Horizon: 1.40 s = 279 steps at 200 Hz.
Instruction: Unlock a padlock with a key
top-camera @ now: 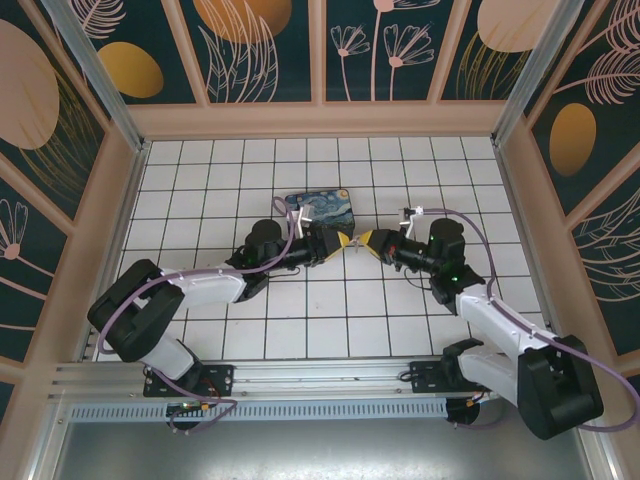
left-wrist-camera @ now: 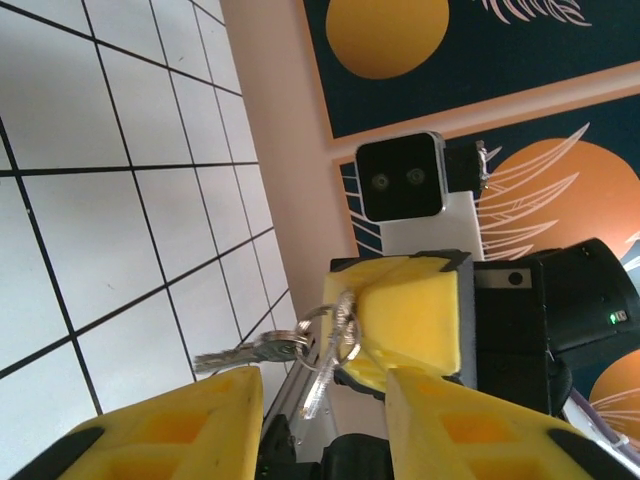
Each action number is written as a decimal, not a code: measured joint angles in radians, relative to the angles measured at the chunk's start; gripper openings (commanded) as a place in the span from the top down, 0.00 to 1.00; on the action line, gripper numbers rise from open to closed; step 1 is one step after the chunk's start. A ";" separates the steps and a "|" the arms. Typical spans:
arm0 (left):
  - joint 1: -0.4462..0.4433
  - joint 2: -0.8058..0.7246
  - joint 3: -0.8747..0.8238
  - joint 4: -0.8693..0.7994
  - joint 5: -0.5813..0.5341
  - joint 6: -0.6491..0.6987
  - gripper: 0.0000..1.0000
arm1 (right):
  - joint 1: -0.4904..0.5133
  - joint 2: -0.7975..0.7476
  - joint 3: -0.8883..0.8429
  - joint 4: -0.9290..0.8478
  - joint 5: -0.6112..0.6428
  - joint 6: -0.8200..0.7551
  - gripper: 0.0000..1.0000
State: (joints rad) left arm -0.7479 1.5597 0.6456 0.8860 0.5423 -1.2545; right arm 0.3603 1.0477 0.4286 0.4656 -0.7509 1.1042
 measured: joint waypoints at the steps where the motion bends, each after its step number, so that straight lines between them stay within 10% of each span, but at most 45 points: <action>1: 0.000 -0.001 0.000 0.001 0.000 0.000 0.62 | 0.000 0.001 0.000 0.001 0.000 0.000 0.98; 65: 0.000 0.000 0.000 0.065 0.011 -0.035 0.59 | 0.019 0.016 0.000 0.053 -0.018 0.003 0.97; 166: 0.002 0.021 -0.003 0.105 0.026 -0.063 1.00 | 0.021 0.022 0.000 0.084 -0.018 0.002 0.95; 193: 0.002 0.017 -0.002 0.092 0.030 -0.043 1.00 | 0.022 0.018 -0.004 0.080 -0.022 -0.001 0.76; 223: 0.002 0.004 0.027 -0.047 0.063 0.071 1.00 | 0.018 -0.048 -0.003 -0.068 -0.024 -0.092 0.59; 279: 0.002 -0.045 0.184 -0.427 0.131 0.383 1.00 | -0.022 -0.100 0.076 -0.321 -0.013 -0.309 0.63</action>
State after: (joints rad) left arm -0.7460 1.5143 0.8295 0.4591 0.6731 -0.8715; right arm 0.3382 0.9478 0.5045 0.1444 -0.7639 0.7956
